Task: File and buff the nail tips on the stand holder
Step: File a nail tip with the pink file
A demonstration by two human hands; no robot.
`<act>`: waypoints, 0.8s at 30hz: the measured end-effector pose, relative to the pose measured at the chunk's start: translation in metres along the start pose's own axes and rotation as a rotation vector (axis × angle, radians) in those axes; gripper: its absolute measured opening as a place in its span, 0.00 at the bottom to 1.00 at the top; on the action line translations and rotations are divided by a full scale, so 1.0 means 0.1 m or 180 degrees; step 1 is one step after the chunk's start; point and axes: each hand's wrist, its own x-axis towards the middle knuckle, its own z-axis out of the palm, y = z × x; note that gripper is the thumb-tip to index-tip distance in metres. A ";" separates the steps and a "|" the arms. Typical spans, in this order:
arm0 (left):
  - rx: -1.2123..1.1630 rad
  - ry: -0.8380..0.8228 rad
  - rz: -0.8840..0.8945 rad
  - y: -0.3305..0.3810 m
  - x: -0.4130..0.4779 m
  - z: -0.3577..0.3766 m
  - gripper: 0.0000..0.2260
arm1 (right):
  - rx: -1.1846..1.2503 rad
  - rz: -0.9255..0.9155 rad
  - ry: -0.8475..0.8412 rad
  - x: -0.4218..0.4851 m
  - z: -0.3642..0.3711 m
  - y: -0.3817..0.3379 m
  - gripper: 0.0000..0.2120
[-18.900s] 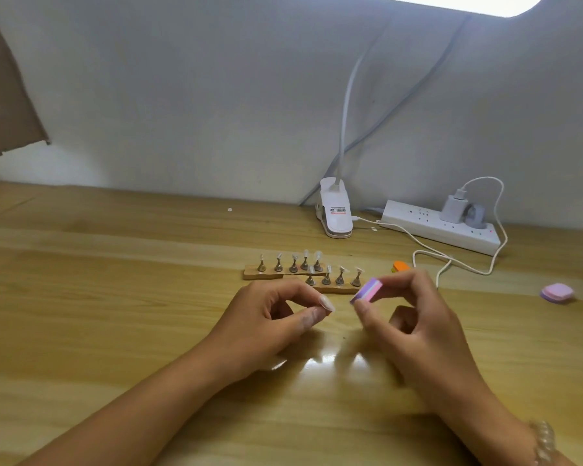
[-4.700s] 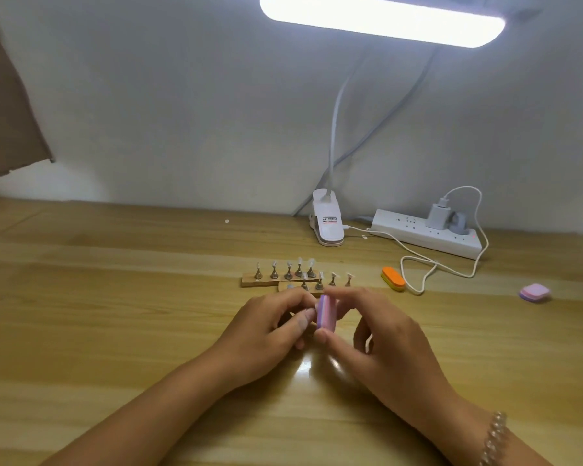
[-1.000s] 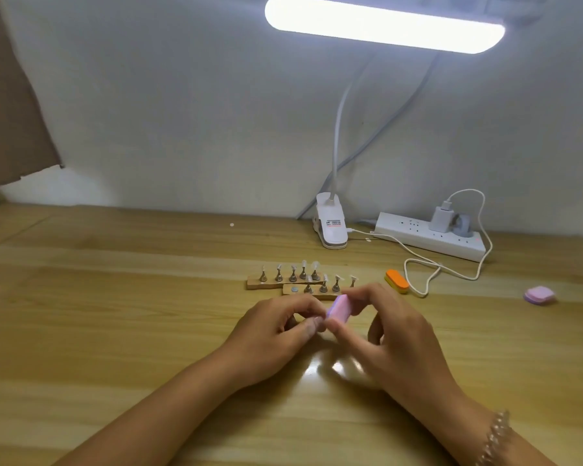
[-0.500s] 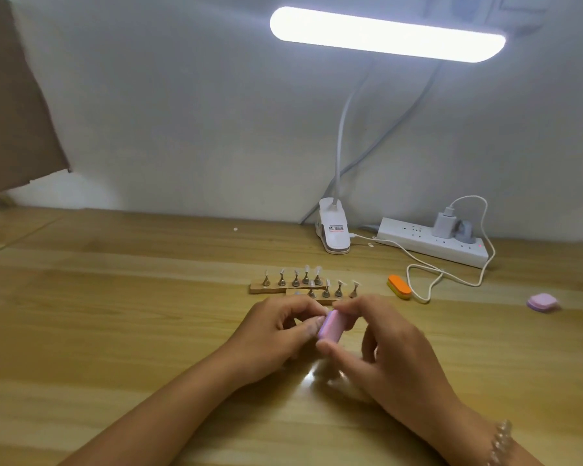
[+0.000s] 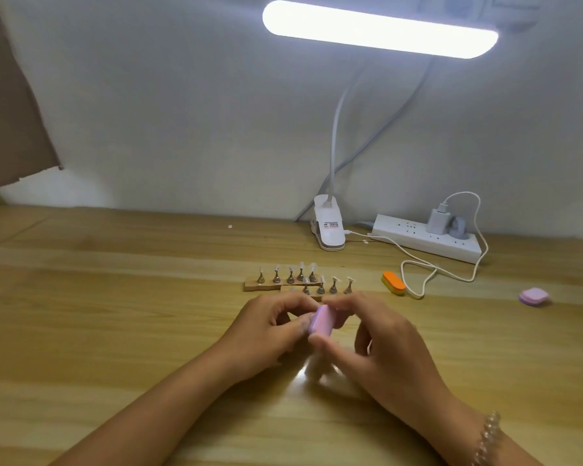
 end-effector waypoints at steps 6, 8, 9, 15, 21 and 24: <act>-0.0396 0.0008 -0.0075 -0.01 -0.01 0.00 0.05 | 0.0311 0.0356 0.0497 0.02 -0.04 0.10 0.15; -0.0386 -0.0002 -0.0090 0.00 0.00 0.01 0.04 | 0.0144 0.0036 0.0197 -0.01 -0.01 0.01 0.18; -0.0340 0.0007 -0.0102 0.00 0.00 0.01 0.05 | 0.0048 -0.0010 0.0072 -0.01 0.01 0.00 0.18; -0.0008 0.0041 0.0020 -0.03 0.01 0.01 0.06 | -0.0264 -0.0110 0.0105 -0.01 0.02 0.03 0.18; 0.0278 0.0053 0.0064 -0.04 0.01 0.01 0.08 | -0.0178 0.0093 0.0185 0.01 0.01 0.04 0.19; 0.0196 0.0112 0.0007 -0.02 0.00 0.01 0.11 | -0.0059 0.0085 0.0121 0.01 0.01 0.02 0.20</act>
